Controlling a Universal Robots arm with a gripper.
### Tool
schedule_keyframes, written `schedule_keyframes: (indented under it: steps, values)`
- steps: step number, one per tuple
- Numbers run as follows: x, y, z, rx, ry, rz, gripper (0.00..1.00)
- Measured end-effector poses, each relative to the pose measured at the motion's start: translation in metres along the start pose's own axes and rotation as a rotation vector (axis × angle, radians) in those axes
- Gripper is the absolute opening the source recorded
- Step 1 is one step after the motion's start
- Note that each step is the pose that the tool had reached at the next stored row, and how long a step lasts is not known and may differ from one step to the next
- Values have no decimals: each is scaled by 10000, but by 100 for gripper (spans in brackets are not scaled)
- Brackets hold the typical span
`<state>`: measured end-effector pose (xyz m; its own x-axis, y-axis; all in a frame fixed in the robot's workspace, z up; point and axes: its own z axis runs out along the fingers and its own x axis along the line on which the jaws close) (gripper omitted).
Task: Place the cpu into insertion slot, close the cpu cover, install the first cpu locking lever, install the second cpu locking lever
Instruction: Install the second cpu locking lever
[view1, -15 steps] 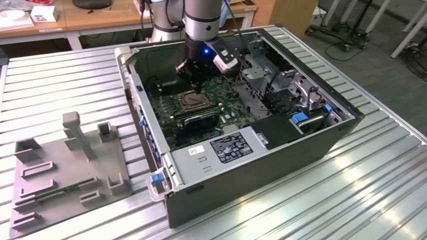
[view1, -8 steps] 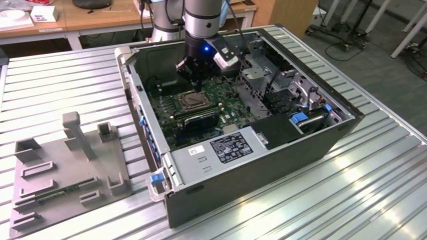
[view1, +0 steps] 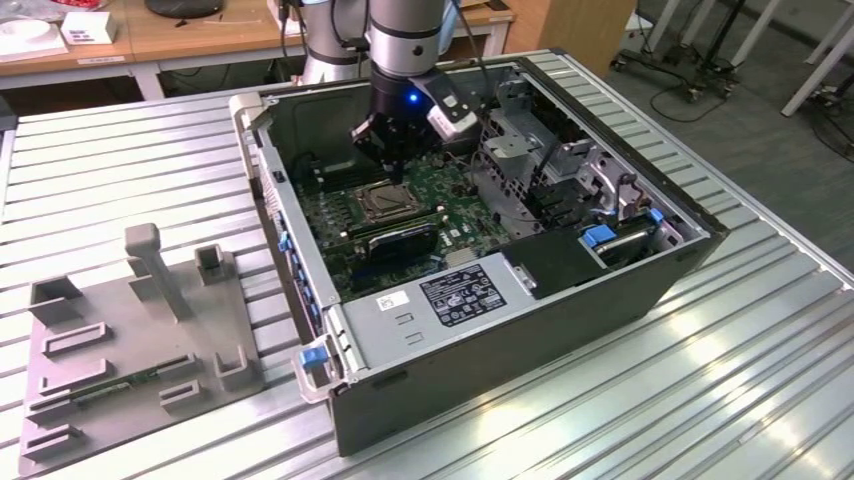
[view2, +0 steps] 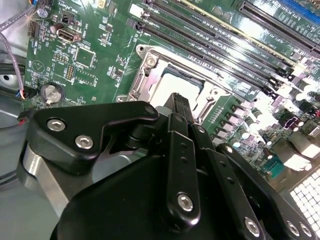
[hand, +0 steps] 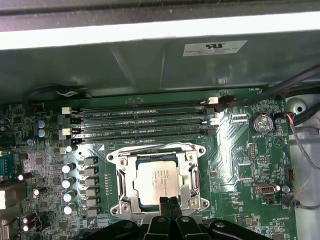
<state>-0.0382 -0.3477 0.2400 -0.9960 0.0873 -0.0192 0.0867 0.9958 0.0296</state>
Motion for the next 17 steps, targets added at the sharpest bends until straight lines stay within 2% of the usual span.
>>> schedule_keyframes:
  steps: [7,17]
  values:
    - [-8,-87,-2,-1,-1,1,11]
    - [-25,-279,-7,-2,-1,1,11]
